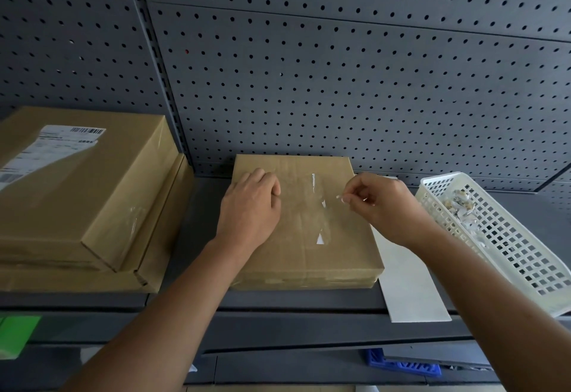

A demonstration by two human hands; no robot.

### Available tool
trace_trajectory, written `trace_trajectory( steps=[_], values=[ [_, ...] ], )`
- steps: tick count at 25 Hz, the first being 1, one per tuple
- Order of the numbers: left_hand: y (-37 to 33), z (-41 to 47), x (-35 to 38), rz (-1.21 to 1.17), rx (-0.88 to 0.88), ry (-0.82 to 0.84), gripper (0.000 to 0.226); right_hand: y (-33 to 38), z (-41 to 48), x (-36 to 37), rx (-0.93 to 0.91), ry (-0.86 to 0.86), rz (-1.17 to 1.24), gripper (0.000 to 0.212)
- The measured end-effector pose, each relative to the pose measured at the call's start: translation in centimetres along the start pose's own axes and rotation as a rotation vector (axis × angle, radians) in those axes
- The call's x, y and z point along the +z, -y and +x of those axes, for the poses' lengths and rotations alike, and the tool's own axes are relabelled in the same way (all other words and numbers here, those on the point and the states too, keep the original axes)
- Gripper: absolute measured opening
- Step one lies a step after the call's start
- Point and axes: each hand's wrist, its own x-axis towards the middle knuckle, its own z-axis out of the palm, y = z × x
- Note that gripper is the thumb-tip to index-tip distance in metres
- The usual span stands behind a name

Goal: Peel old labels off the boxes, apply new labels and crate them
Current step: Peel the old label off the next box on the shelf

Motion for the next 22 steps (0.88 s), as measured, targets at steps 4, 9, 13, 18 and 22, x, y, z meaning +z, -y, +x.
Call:
trace_trajectory(
  steps=[4,9,13,18,22],
  values=[
    [0.1,0.0,-0.2,0.009,0.005,0.004,0.014,0.8,-1.6,0.2,0.032,0.088,0.093,0.01],
    [-0.2,0.1,-0.2,0.012,0.005,0.007,0.017,1.9,-3.2,2.4,-0.169,0.229,-0.05,0.005],
    [-0.3,0.0,-0.3,0.016,0.001,0.009,0.016,2.1,-2.7,2.7,-0.249,0.246,-0.219,0.006],
    [-0.4,-0.1,-0.2,0.027,0.005,0.016,0.017,3.8,-1.5,2.2,-0.052,0.357,-0.279,0.007],
    [-0.3,-0.1,-0.2,0.035,-0.002,0.031,0.016,4.9,0.1,1.8,0.167,0.501,-0.253,0.015]
  ],
)
